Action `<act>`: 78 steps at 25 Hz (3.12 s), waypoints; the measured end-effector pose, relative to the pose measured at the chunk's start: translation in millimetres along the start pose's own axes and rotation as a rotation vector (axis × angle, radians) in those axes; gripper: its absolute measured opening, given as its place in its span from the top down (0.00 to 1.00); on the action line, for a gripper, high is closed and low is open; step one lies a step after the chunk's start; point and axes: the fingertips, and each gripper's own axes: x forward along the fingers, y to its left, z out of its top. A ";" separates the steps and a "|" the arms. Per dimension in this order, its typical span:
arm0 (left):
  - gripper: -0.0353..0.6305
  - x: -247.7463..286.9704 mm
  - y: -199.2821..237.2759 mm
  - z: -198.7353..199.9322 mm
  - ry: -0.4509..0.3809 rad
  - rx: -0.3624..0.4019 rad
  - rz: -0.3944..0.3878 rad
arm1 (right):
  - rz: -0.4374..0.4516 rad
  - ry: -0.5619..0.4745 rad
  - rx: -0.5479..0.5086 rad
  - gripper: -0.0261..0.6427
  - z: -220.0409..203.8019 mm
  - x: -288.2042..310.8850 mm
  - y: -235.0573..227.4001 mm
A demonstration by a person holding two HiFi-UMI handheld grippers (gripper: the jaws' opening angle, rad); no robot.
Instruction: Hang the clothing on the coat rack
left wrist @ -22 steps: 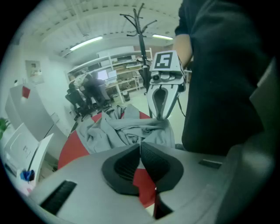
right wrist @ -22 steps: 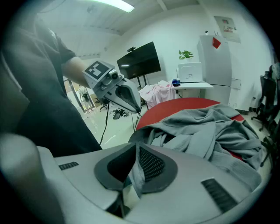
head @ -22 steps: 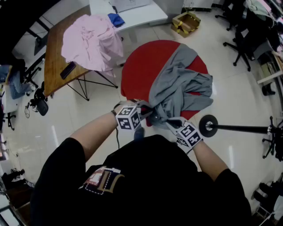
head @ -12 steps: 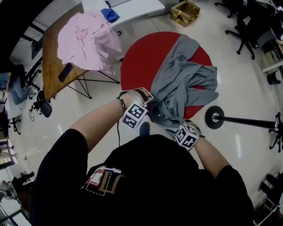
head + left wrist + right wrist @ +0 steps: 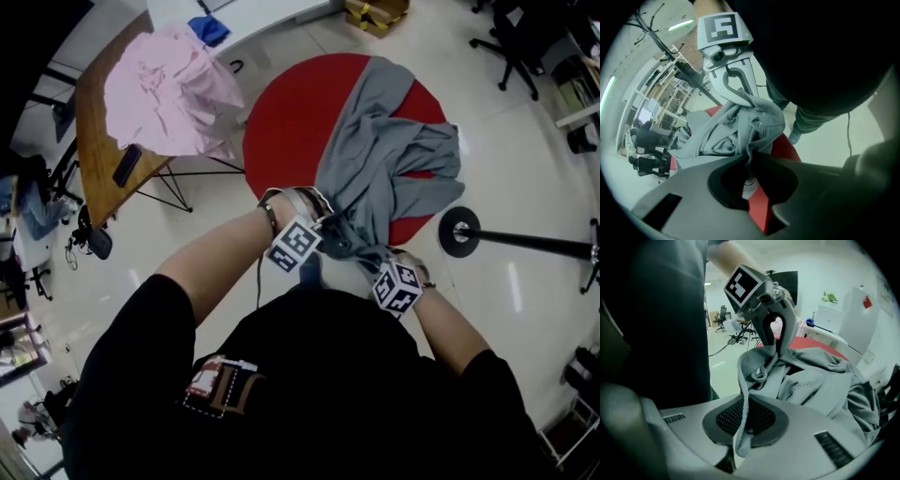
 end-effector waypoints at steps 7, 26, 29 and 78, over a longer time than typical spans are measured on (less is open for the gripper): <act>0.93 -109.1 75.0 48.7 -0.298 -0.338 0.188 | -0.027 -0.422 0.316 0.94 46.9 -136.3 -36.2; 0.93 -350.8 307.5 299.7 -0.826 -0.224 0.540 | -0.686 -1.119 0.194 0.94 69.5 -624.9 -44.8; 0.93 -376.4 325.3 331.2 -0.909 -0.221 0.565 | -0.778 -1.170 0.195 0.94 58.0 -671.3 -30.6; 0.93 -632.5 649.6 606.2 -1.225 -0.307 0.711 | -1.665 -0.705 0.223 0.94 49.4 -1082.6 -70.2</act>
